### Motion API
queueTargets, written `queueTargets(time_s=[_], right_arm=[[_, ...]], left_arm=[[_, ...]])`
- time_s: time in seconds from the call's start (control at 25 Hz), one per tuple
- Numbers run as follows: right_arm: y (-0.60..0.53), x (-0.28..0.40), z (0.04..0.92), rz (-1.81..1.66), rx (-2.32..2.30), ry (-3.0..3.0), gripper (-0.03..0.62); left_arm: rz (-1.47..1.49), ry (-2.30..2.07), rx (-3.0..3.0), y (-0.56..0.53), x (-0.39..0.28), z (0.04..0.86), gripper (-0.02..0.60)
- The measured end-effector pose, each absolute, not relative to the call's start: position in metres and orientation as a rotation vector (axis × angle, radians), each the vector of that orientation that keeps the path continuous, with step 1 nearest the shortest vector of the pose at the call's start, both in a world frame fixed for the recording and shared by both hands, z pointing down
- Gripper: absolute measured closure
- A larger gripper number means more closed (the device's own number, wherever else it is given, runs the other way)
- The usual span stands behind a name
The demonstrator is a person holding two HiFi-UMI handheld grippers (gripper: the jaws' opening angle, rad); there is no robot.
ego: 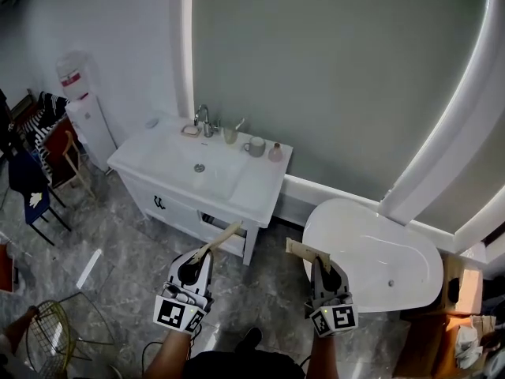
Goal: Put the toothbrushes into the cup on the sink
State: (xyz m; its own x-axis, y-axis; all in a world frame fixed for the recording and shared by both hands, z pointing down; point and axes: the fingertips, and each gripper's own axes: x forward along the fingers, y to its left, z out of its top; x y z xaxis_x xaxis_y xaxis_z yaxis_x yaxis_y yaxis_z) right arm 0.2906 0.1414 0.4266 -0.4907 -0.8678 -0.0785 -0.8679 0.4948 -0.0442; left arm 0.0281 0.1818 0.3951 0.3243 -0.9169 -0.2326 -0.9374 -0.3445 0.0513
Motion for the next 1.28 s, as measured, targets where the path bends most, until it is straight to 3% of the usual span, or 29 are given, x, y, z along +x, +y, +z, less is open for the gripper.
queueTargets(time_s=[0.44, 1.28], right_arm=[[0.077, 0.322, 0.423, -0.021, -1.490, 2.625, 0.542], [0.033, 0.310, 0.420, 0.018, -1.514, 2.614, 0.542]], left_arm=[[0.333, 1.771, -2.446, 0.132, 0.067, 0.387, 0.532], [0.331, 1.732, -2.480, 0.073, 0.057, 0.395, 0.532]])
